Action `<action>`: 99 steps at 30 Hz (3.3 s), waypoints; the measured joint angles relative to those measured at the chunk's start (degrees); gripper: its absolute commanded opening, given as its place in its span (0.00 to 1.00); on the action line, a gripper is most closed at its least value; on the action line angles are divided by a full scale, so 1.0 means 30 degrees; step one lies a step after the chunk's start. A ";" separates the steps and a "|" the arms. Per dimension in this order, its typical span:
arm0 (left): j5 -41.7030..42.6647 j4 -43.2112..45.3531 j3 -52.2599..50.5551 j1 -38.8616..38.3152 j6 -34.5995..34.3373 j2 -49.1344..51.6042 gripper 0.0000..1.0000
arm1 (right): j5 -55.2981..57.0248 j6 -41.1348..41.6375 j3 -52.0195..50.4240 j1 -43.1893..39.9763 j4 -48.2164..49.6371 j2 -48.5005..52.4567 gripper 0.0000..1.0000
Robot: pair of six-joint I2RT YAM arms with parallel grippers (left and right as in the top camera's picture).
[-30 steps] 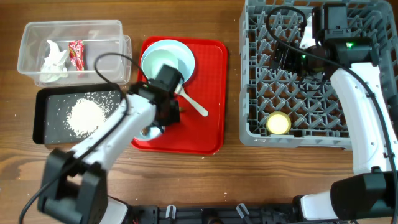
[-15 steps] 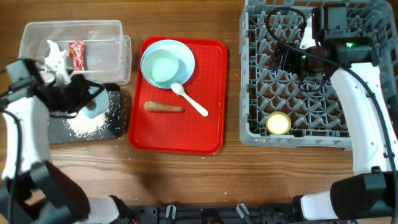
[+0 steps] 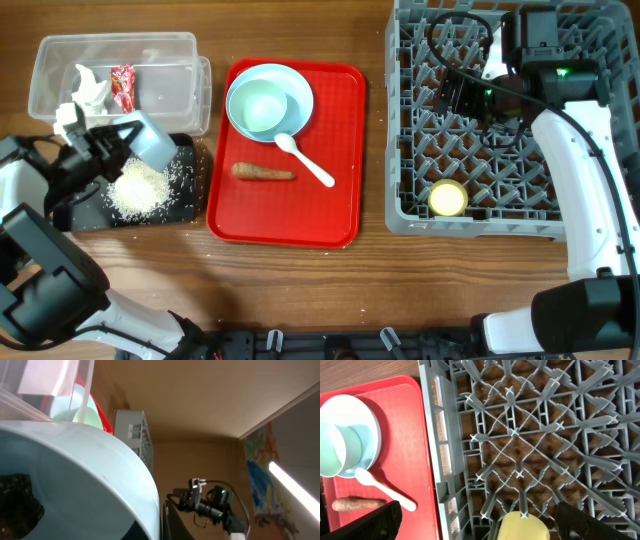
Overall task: Sort waste into correct bins and load items into the dishwasher rack
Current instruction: 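Grasp the blue bowl and tip its food onto the black tray, then set the blue bowl back on the red tray with the left gripper, then grasp the sausage with the left gripper and drop it on the black tray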
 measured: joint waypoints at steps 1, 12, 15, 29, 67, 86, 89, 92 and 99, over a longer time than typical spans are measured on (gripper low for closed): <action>0.0204 -0.0007 0.0000 0.0423 -0.0255 0.0000 0.06 | 0.0000 0.0000 0.0000 0.0000 0.0000 0.0000 1.00; 0.0605 -0.0656 0.0000 0.1435 -0.2565 0.0000 0.04 | 0.0000 0.0000 0.0000 0.0000 0.0000 0.0000 1.00; 0.0612 -0.0648 0.0000 0.1355 -0.2834 0.0000 0.04 | 0.0000 0.0000 0.0000 0.0000 0.0000 0.0000 1.00; -1.8425 0.0597 0.0066 -1.8462 -0.3497 -0.2623 0.04 | 0.0000 0.0000 0.0000 0.0000 0.0146 0.0000 1.00; -3.2487 0.2805 0.0248 -2.0735 -1.6582 -0.0138 0.58 | 0.0000 -0.0350 0.0000 0.0000 0.0459 0.0000 1.00; -3.2173 0.2193 0.0452 -2.0480 -1.8229 -0.1559 0.46 | 0.0000 -0.0350 0.0000 0.0000 0.0510 0.0000 1.00; -3.2122 0.1632 0.0452 -2.0480 -1.9139 -0.2164 0.46 | 0.0000 -0.0350 0.0000 0.0000 0.0510 0.0000 1.00; -3.2203 0.1311 0.0219 -2.0480 -2.0546 -0.2157 0.50 | 0.0000 -0.0350 0.0000 0.0000 0.0481 0.0000 1.00; -3.2997 0.5741 -0.2929 -2.0480 -2.3992 -0.2149 0.51 | 0.0000 -0.0357 0.0000 0.0000 0.0313 0.0000 1.00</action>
